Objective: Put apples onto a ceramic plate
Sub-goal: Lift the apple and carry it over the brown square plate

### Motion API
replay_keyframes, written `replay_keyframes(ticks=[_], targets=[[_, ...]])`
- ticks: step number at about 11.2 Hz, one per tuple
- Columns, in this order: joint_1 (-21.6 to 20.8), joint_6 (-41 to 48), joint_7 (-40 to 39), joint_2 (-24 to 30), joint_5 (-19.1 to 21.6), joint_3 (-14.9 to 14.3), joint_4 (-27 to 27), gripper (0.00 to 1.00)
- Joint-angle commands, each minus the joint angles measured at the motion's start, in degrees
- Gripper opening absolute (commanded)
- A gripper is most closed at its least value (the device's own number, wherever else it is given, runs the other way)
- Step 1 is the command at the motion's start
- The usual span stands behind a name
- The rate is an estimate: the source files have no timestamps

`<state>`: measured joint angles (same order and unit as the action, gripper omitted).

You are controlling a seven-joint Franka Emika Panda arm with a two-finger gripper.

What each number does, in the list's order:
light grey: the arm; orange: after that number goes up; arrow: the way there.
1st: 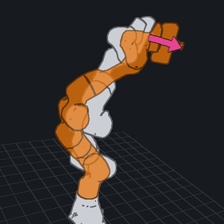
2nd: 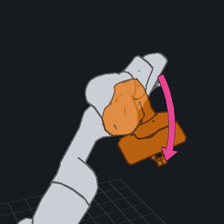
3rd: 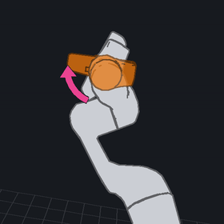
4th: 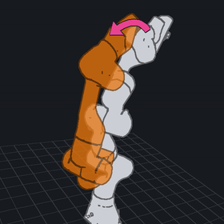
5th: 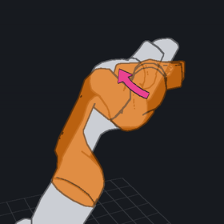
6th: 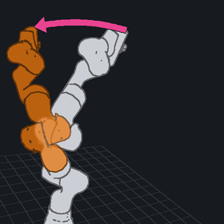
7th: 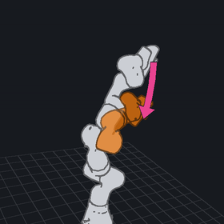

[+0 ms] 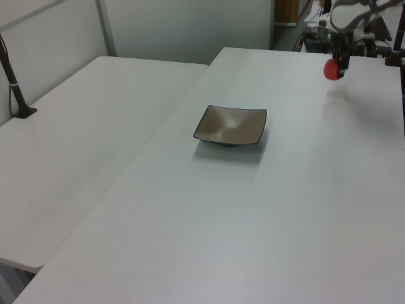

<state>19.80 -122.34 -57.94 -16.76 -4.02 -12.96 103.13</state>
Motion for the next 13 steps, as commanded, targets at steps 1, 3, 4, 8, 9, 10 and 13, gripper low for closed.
replay_keyframes(ticks=[1,3,4,8,9,10,13], targets=[[-3.2,16.6,0.1,6.5,4.5,0.1,-7.8,0.0],[-6.2,22.5,4.4,8.7,5.7,0.4,-11.6,0.0],[-8.8,25.3,7.8,8.7,6.2,0.6,-14.4,0.0],[-14.5,26.5,20.4,7.7,6.5,6.2,-16.8,0.0],[-16.8,25.6,24.6,6.4,6.2,7.4,-17.0,0.0],[-19.0,21.7,28.5,4.8,6.4,7.6,-17.9,0.0],[-24.6,8.7,38.0,-1.8,6.1,7.8,-18.0,0.0]])
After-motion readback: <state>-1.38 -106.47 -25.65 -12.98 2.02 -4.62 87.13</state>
